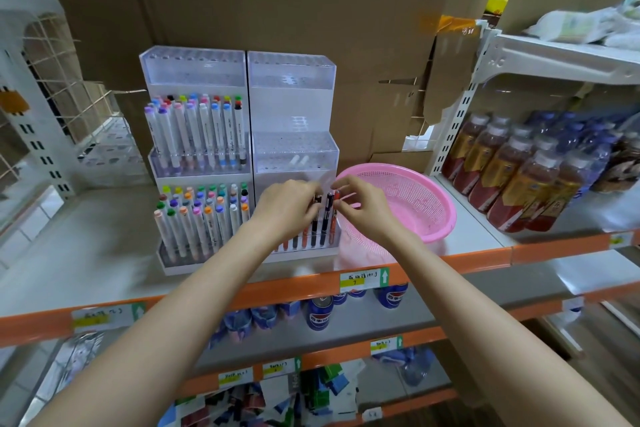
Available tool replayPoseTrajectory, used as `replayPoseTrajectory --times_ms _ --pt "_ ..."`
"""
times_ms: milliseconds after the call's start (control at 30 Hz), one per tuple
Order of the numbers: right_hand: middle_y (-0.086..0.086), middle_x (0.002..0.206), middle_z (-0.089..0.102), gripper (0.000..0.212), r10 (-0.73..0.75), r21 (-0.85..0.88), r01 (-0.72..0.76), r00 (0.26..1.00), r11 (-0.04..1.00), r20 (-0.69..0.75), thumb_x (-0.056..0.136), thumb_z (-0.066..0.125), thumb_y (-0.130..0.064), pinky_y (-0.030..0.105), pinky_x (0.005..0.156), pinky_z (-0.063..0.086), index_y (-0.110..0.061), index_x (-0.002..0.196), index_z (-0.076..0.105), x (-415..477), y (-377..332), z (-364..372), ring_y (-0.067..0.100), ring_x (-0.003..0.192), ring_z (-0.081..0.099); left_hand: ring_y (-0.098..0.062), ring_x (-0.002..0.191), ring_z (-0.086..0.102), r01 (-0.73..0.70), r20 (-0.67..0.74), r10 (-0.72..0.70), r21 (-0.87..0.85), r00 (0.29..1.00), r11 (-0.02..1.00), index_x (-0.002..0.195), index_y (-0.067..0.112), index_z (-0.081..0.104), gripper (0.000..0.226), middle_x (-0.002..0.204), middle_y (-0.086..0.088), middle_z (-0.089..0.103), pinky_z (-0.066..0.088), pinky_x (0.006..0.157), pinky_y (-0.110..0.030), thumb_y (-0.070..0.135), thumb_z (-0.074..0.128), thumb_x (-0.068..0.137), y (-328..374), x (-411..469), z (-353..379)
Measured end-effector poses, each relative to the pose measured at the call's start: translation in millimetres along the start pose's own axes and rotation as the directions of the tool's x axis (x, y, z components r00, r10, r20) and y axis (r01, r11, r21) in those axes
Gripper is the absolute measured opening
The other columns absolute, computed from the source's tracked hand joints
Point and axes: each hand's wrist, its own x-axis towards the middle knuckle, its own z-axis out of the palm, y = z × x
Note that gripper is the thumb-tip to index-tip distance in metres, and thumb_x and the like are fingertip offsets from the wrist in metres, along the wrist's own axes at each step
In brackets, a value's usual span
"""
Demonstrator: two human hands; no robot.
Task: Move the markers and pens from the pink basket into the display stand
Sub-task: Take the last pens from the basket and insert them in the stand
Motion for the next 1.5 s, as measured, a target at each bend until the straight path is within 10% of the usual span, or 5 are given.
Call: replayPoseTrajectory --times_ms 433,933,1233,1500 --pt "0.001 0.086 0.07 0.008 -0.062 -0.007 0.062 0.998 0.998 -0.004 0.086 0.068 -0.009 0.032 0.076 0.056 -0.011 0.094 0.068 -0.9 1.2 -1.4 0.011 0.08 0.068 -0.018 0.102 0.062 0.086 -0.084 -0.089 -0.047 0.992 0.995 0.114 0.027 0.061 0.032 0.105 0.005 0.069 0.043 0.08 -0.034 0.05 0.053 0.092 10.3 3.9 7.6" --pt "0.002 0.087 0.071 0.012 -0.019 -0.011 0.02 0.999 1.0 0.042 0.085 0.069 -0.017 0.034 0.078 0.056 -0.013 0.097 0.067 1.1 -1.3 1.1 0.011 0.082 0.066 -0.021 0.099 0.063 0.097 -0.05 -0.096 0.01 0.994 0.995 0.113 0.023 0.063 0.03 0.101 0.002 0.07 0.042 0.082 -0.034 0.043 0.052 0.094 -3.8 -4.0 2.1" --pt "0.002 0.094 0.071 0.012 -0.057 0.009 0.057 0.993 0.998 0.103 0.088 0.069 -0.013 0.009 0.07 0.047 -0.016 0.1 0.071 9.1 -16.9 2.9 0.009 0.082 0.062 -0.021 0.093 0.065 0.14 0.004 -0.142 -0.186 0.99 0.973 0.112 0.019 0.063 0.023 0.104 -0.001 0.07 0.054 0.078 -0.04 0.032 0.058 0.094 -19.5 -16.9 -10.5" --pt "0.003 0.088 0.07 0.011 -0.065 0.018 0.063 0.992 0.998 0.104 0.086 0.07 -0.012 0.028 0.075 0.054 -0.016 0.096 0.071 9.2 -16.0 5.7 0.011 0.081 0.064 -0.019 0.09 0.066 0.128 0.017 -0.128 -0.229 0.992 0.965 0.115 0.015 0.063 0.025 0.102 -0.003 0.07 0.054 0.079 -0.04 0.027 0.058 0.094 -21.2 -22.5 -10.2"
